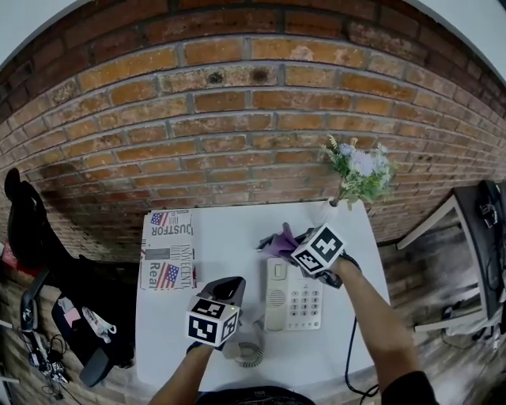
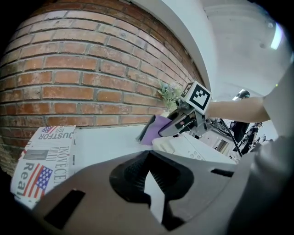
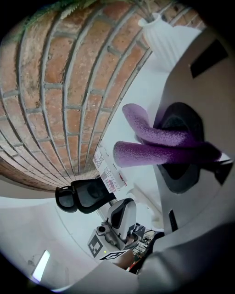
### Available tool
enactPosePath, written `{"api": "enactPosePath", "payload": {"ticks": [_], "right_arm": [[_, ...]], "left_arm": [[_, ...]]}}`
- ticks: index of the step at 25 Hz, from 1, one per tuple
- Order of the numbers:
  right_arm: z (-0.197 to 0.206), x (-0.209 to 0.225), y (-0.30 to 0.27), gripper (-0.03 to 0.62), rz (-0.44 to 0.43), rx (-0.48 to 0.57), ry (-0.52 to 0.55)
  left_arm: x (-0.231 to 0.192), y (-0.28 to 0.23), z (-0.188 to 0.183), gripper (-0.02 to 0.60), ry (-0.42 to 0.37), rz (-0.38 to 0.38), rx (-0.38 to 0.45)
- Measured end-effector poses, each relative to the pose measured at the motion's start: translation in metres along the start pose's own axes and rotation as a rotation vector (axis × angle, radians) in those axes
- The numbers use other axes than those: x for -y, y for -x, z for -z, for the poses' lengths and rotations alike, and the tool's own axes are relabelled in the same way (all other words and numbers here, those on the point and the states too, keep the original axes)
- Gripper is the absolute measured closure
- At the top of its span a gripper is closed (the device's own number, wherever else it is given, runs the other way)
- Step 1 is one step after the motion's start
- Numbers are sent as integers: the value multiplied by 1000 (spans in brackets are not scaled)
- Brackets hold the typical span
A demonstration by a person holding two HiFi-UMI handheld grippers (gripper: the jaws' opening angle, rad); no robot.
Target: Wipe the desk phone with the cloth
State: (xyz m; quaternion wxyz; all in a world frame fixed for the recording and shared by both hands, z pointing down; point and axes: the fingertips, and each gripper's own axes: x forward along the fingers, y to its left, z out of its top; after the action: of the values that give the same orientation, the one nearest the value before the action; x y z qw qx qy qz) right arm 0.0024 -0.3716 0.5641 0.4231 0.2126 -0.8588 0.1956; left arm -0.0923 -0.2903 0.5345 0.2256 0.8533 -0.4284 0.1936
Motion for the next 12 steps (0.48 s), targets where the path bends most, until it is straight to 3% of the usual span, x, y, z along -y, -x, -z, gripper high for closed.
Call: {"api": "enactPosePath", "payload": {"ticks": [12], "right_arm": [[36,28,28,545,64,-14,-40]], "left_arm": [[13,-11,-1,577,-18,17,-14]]}}
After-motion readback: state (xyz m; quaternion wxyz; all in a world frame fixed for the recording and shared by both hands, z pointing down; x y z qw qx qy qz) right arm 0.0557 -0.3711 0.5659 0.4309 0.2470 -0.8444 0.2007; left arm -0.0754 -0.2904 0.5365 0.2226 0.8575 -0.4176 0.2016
